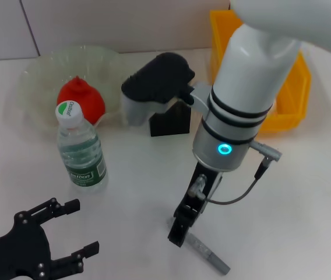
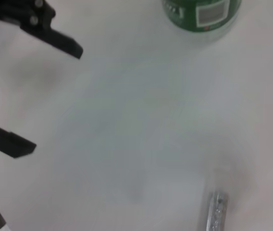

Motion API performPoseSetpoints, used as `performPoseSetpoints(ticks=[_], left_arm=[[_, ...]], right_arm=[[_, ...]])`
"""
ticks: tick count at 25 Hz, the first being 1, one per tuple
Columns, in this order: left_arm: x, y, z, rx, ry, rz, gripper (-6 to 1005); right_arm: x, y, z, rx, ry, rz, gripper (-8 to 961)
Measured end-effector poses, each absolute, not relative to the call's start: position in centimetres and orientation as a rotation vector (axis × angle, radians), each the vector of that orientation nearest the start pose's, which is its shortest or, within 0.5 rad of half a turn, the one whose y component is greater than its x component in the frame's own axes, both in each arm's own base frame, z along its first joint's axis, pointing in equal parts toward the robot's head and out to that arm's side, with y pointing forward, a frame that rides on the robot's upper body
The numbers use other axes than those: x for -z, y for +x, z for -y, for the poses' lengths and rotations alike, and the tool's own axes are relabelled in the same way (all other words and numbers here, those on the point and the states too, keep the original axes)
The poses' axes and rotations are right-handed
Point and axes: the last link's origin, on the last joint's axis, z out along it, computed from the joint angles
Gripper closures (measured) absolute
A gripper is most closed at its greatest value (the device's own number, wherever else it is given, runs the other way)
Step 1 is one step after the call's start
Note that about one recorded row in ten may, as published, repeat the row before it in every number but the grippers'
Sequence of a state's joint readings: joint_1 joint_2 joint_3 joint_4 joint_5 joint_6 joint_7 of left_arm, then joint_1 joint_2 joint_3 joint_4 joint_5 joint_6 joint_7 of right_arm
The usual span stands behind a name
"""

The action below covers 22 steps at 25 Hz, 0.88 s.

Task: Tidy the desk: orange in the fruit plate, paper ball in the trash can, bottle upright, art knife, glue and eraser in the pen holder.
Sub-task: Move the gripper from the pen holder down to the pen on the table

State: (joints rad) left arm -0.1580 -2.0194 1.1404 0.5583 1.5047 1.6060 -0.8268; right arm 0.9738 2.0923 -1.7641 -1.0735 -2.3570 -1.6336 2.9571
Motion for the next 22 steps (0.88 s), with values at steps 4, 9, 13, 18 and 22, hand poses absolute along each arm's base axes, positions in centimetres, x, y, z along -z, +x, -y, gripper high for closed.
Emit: performPoseSetpoints(ticks=[4,9,13,18,22], left_arm=[[1.8,-31.7,-21.8,0.823,-2.664,0.274,186],[1.9,-31.7,-21.8,0.824,-2.667,0.274,186],[1.9,-31.6,-21.7,0.824,-2.669,0.275,186],[2.1,-31.7,-21.7,0.828,-2.671,0.281,186],[2.2,-31.6,-21.7,0.831,-2.672,0.281,186]], right_arm=[[9.0,9.5,-32.5,0.894,-2.744,-1.014,153],[9.2,10.0,-32.6,0.893,-2.732,-1.036,159],[9.4,10.2,-32.6,0.903,-2.727,-1.019,163],[9.7,10.5,-32.7,0.91,-2.715,-1.013,169],[9.8,10.7,-32.9,0.919,-2.703,-1.001,173]])
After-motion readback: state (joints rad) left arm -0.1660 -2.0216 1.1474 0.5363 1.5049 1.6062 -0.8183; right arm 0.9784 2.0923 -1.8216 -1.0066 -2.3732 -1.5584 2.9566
